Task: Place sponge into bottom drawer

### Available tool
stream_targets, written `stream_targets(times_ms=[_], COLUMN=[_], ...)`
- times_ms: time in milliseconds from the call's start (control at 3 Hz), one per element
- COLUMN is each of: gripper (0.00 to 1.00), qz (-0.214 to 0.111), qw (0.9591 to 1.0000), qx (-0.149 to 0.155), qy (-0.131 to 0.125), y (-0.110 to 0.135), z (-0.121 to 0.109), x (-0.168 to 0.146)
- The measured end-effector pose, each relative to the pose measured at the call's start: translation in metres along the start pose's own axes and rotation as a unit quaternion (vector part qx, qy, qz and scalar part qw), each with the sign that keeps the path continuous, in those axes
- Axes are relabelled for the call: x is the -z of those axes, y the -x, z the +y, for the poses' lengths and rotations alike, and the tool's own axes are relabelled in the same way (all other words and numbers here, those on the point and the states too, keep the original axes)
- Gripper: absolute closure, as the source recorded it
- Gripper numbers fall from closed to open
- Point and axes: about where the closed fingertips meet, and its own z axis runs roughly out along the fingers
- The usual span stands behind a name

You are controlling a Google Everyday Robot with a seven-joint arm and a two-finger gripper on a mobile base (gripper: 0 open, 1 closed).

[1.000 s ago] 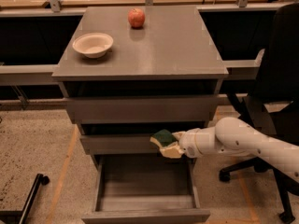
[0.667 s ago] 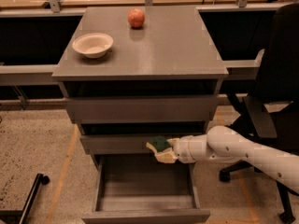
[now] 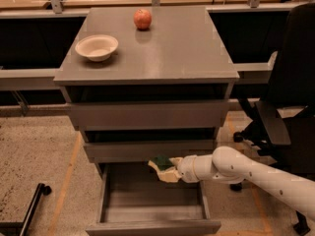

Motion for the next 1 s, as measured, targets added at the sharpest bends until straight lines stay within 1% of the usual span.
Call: stream_targets(times_ms=[333, 667, 1000], gripper=[1.00, 1.00, 1.00], qz=[0.013, 0.037, 0.059], qw=[0.9992, 0.9974, 0.9962], qx=[0.030, 0.038, 0.028], qy=[-0.023, -0.048, -0.057], y=[0.005, -0.010, -0.035], z=[0.005, -0.007, -0.024], x=[0.008, -0.003, -0.024])
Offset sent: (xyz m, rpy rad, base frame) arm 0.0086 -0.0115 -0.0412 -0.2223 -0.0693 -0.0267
